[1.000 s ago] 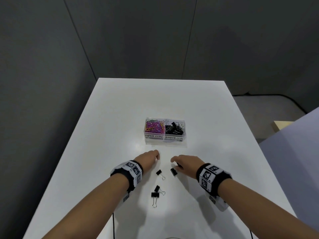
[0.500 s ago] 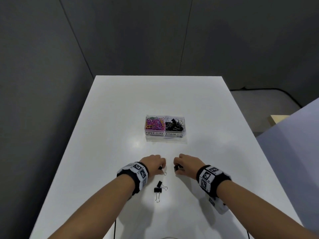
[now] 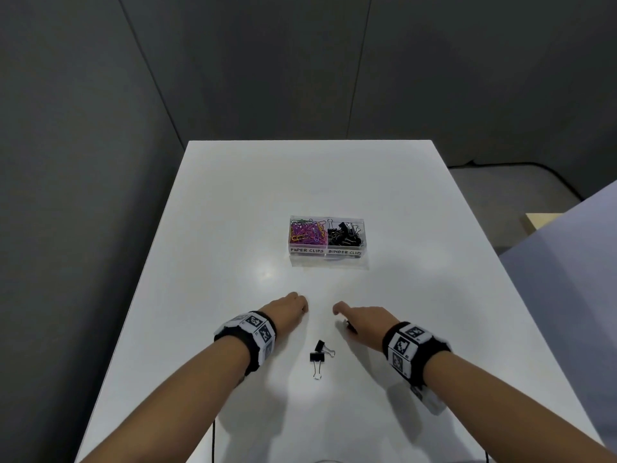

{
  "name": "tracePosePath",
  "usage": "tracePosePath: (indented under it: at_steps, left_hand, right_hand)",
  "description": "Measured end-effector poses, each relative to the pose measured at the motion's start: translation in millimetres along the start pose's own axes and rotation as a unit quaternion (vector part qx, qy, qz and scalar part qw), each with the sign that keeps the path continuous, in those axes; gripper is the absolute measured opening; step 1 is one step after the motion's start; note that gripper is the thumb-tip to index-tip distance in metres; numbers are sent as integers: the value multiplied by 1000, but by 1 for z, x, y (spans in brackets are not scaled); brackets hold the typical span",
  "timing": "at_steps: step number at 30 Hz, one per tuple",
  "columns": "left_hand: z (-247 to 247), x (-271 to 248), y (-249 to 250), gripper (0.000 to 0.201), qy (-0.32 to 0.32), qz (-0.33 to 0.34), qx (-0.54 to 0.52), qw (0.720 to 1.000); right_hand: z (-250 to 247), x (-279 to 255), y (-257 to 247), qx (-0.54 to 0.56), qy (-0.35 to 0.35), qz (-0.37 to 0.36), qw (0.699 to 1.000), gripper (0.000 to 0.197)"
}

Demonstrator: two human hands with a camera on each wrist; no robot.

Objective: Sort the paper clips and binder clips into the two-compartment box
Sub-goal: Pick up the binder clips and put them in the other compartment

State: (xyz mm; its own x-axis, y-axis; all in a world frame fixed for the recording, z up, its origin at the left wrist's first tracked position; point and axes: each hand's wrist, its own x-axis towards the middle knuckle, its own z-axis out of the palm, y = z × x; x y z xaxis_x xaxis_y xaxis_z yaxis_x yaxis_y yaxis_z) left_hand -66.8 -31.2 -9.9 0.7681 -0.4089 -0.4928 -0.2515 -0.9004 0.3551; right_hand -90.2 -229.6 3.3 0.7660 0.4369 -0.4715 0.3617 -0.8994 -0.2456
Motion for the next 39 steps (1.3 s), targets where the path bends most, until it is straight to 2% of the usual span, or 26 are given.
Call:
tracePosePath:
  at_steps: [4, 8, 10, 15, 23, 26, 29, 34, 36, 39]
  left_hand:
    - [-1, -9, 0, 27, 1, 9, -16, 1000]
    - [-1, -18, 6, 24, -41, -3, 12, 999]
    - [0, -24, 13, 27, -40, 8, 42, 998]
    - [11, -26, 34, 53, -56, 1, 106, 993]
    - [8, -10, 37, 28, -24, -21, 34, 999]
    - [4, -1, 34, 28, -1, -19, 43, 999]
    - [2, 8, 37, 37, 2, -20, 76, 997]
    - [0, 20, 43, 30, 38, -8, 97, 994]
    - [-2, 24, 42, 30, 32, -9, 103, 994]
    - [-5, 26, 36, 30, 16, -15, 62, 998]
  right_hand:
    - [3, -3, -19, -63, -36, -80, 994, 42]
    - [13, -5, -26, -92, -52, -124, 987, 41]
    - [18, -6, -25, -66, -43, -107, 991, 39]
    - [16, 0, -22, -1, -28, -41, 999, 30]
    - [8, 5, -7, 3, -34, -22, 999, 21]
    - [6, 5, 3, 4, -22, -20, 1000, 24]
    - [6, 5, 12, 7, -14, -15, 1000, 24]
    - [-19, 10, 29, -3, -26, -10, 1000, 23]
    - [-42, 17, 37, -3, -9, -4, 1000, 24]
    - [-80, 36, 42, 20, 67, -20, 997, 20]
